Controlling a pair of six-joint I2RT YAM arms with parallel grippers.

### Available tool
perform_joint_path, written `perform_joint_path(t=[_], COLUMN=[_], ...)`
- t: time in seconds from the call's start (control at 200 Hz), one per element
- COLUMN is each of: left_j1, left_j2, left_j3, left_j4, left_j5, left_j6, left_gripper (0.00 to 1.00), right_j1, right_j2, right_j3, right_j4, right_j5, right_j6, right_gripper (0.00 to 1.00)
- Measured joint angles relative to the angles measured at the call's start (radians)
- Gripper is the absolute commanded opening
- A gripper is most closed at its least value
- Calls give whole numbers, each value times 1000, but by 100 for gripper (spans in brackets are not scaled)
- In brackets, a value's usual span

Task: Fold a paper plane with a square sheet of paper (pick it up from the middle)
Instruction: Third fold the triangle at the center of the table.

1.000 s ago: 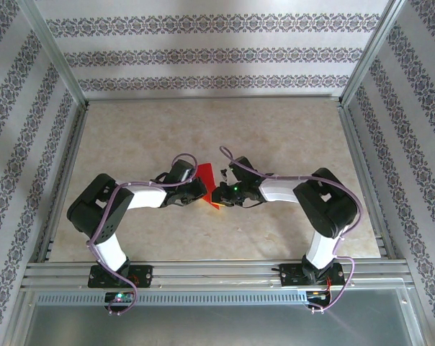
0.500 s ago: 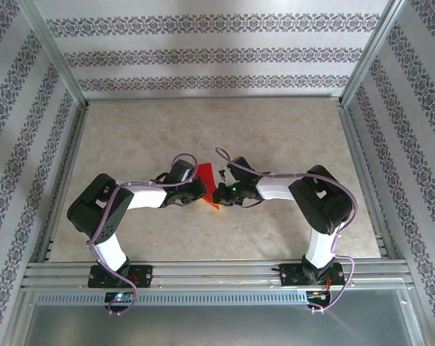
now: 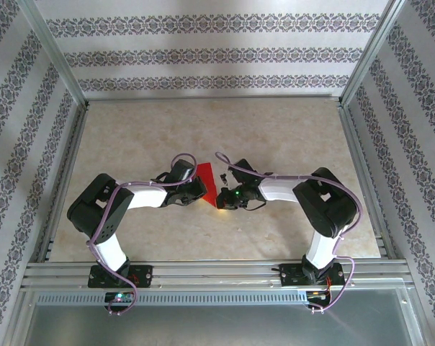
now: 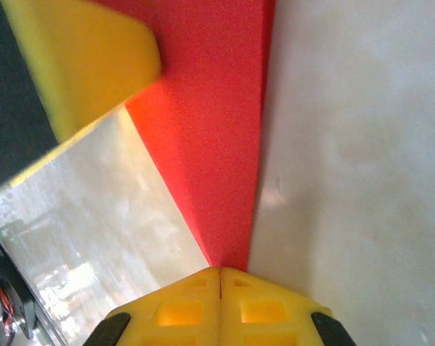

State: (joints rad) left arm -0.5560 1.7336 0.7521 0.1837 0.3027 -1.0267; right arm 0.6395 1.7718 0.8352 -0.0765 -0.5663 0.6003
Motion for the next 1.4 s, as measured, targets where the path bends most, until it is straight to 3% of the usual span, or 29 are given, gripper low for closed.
perform_joint_path(t=[0.25, 0.37, 0.535, 0.759, 0.924, 1.144, 1.399], left_j1=[2, 4, 28, 142, 202, 205, 205], left_j2=[6, 14, -21, -207, -300, -312, -256], left_j3=[22, 62, 122, 87, -8, -66, -77], left_j4=[-22, -67, -98, -107, -124, -139, -126], left_j5=[9, 32, 77, 85, 77, 90, 148], left_j6=[4, 22, 37, 40, 39, 20, -30], left_gripper=[5, 10, 18, 27, 33, 36, 38], right_j1=[-4, -16, -23, -19, 16, 26, 24], right_j2=[-108, -217, -301, -224, -140, -1, 56], right_j3=[-66, -71, -47, -2, 60, 149, 166], right_j4=[-87, -69, -15, 14, 14, 11, -8], right_j5=[15, 64, 169, 201, 201, 200, 200], right_j6=[-29, -24, -19, -2, 3, 23, 45], right_gripper=[11, 25, 30, 27, 20, 16, 15])
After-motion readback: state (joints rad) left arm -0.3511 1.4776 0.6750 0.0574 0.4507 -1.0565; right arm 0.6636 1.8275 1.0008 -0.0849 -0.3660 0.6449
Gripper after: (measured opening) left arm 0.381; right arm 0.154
